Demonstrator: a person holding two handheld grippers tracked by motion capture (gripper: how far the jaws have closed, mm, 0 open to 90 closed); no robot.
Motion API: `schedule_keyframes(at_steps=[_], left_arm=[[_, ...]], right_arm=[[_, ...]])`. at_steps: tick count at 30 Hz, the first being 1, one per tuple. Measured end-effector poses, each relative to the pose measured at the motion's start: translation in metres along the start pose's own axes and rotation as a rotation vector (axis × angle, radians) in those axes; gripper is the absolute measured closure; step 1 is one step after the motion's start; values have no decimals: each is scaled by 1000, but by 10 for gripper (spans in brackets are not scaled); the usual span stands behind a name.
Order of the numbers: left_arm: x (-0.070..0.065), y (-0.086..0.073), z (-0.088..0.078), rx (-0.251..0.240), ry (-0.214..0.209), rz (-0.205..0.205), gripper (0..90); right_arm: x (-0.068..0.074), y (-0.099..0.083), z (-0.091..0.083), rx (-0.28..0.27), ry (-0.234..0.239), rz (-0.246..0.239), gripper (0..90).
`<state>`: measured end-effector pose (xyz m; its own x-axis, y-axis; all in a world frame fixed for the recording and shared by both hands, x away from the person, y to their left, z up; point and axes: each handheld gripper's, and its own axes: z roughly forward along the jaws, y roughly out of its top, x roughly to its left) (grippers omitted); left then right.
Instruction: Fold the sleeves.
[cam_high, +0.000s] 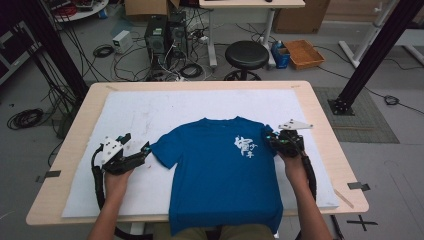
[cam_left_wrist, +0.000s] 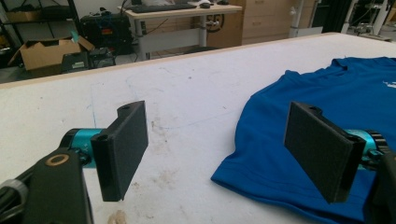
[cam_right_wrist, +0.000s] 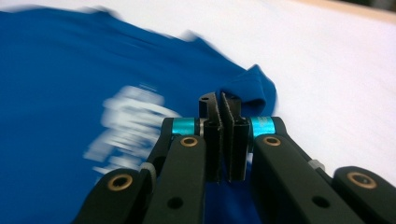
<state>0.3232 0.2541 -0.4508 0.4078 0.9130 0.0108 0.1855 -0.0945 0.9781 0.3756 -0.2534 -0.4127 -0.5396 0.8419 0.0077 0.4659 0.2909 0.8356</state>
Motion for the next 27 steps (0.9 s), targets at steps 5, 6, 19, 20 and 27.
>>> schedule_keyframes(at_steps=[5, 6, 19, 20, 27], left_arm=[[0, 0, 0, -1, 0, 1, 223], [0, 0, 0, -2, 0, 1, 223], [0, 0, 0, 1, 3, 2, 223], [0, 0, 0, 0, 4, 2, 223], [-1, 0, 0, 1, 2, 2, 227]], right_arm=[[25, 14, 1, -107, 119, -24, 686], [25, 14, 0, -107, 100, -28, 694], [-38, -23, -4, 71, 7, 280, 564], [-42, -25, -5, 73, 76, 330, 543], [-30, -28, -1, 158, 225, 132, 848]])
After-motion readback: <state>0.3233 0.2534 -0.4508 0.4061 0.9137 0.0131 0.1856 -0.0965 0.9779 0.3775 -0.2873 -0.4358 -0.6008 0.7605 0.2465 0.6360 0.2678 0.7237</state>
